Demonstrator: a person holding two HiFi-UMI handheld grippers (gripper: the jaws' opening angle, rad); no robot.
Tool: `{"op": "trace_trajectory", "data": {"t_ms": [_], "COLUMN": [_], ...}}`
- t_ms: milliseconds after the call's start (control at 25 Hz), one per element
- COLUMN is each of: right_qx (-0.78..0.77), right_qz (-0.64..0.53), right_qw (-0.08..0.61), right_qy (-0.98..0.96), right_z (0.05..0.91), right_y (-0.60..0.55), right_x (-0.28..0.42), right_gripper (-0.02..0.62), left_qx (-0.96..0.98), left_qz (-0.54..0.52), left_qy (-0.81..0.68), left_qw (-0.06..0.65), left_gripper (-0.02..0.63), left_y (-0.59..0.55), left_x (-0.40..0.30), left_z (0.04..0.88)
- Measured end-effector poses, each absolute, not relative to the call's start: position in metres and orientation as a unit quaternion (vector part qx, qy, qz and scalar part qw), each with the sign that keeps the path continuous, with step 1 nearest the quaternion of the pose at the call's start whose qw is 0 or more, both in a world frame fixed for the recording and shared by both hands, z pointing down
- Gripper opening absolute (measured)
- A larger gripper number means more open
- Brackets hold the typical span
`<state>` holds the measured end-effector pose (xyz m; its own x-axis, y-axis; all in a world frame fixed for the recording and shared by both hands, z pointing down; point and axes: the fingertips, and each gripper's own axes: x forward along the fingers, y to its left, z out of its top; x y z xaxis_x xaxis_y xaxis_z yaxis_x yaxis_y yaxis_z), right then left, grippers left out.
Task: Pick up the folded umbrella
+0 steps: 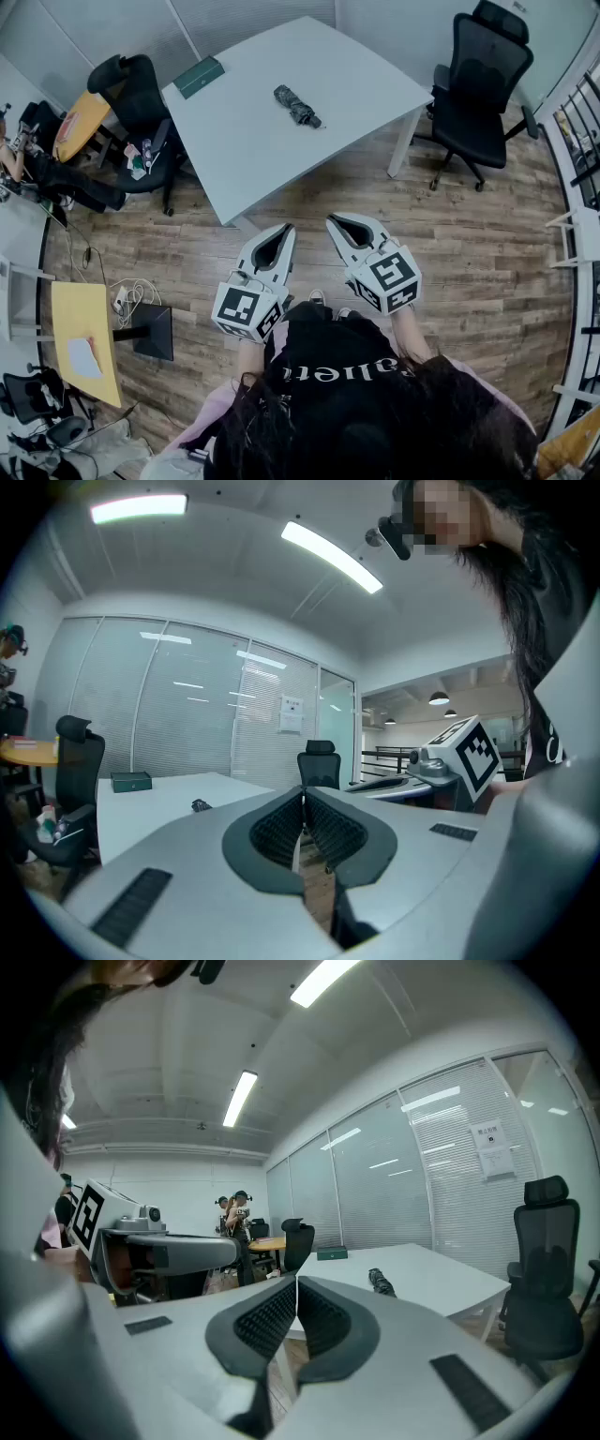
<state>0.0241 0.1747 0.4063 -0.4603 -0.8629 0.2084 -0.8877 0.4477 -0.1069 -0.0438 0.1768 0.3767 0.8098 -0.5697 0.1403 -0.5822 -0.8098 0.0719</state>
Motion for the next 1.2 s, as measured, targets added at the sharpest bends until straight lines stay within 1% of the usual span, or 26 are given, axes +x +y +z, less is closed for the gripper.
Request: {"op": "trace_trajectory", "data": {"t_ms": [640, 1000, 1200], "right_qx": [0.507, 0.506, 0.506], "right_qz": [0.108, 0.104, 0.115], "right_qw": [0.046, 0.079, 0.074], "right_qy": [-0.854, -0.853, -0.852], "right_z": [0.41, 0.43, 0.433], "right_y": [0.186, 0.171, 0.14], "right_x": [0.033, 0.045, 0.05], "right_gripper": [0.023, 0.023, 0.023], "left_qx": [0.948, 0.949, 0.949], "left_qz": [0.067, 0.093, 0.093], "left_qy": [-0.304, -0.293, -0.295], "left_qw": [0.064, 0.063, 0.057], "left_gripper": [0.026, 0.026, 0.026], "left_y": [0.186, 0.173, 0.143], "left_x": [-0.032, -0.02, -0.021], "left_z": [0.387, 0.404, 0.404]}}
